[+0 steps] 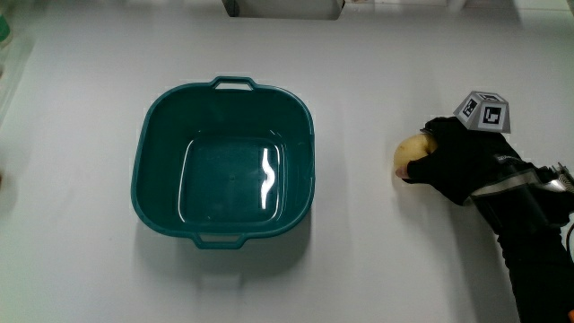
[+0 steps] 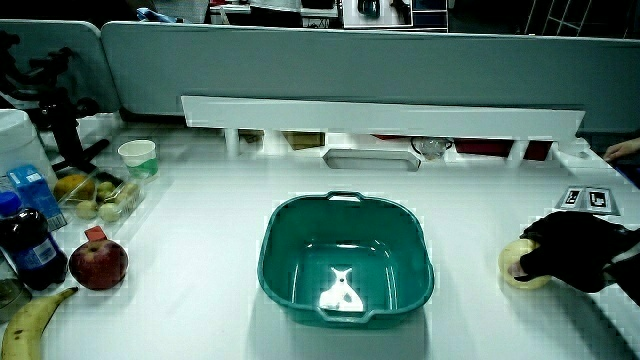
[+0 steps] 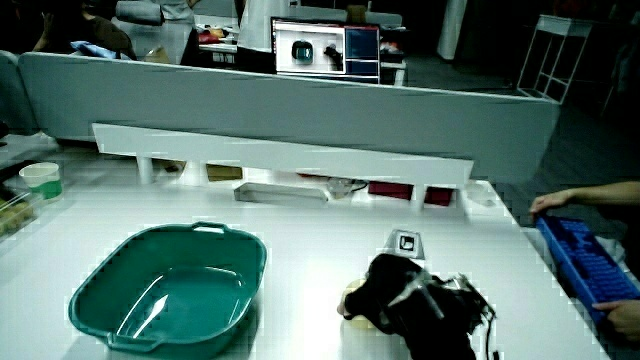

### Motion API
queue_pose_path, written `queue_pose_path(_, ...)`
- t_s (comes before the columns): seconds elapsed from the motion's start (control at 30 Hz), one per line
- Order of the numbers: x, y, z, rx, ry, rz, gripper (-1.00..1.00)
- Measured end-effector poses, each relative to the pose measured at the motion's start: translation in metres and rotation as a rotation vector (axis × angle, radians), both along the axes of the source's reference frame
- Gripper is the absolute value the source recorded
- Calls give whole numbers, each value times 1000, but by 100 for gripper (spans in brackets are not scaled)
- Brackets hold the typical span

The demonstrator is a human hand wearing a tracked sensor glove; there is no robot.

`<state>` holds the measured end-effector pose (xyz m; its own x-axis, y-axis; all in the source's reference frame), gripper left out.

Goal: Place pear on desk

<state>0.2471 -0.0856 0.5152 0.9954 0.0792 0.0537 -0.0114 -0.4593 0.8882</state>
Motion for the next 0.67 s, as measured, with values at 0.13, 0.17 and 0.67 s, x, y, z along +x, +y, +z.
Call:
queue_pose_path(0.13,-1,3,0,-45,11,-6,-38)
queue_pose_path(0.17,-2,4,-4,-43,27,-24,-43)
queue_pose_path(0.67,-120,52,-141,175,-249,-364,-100)
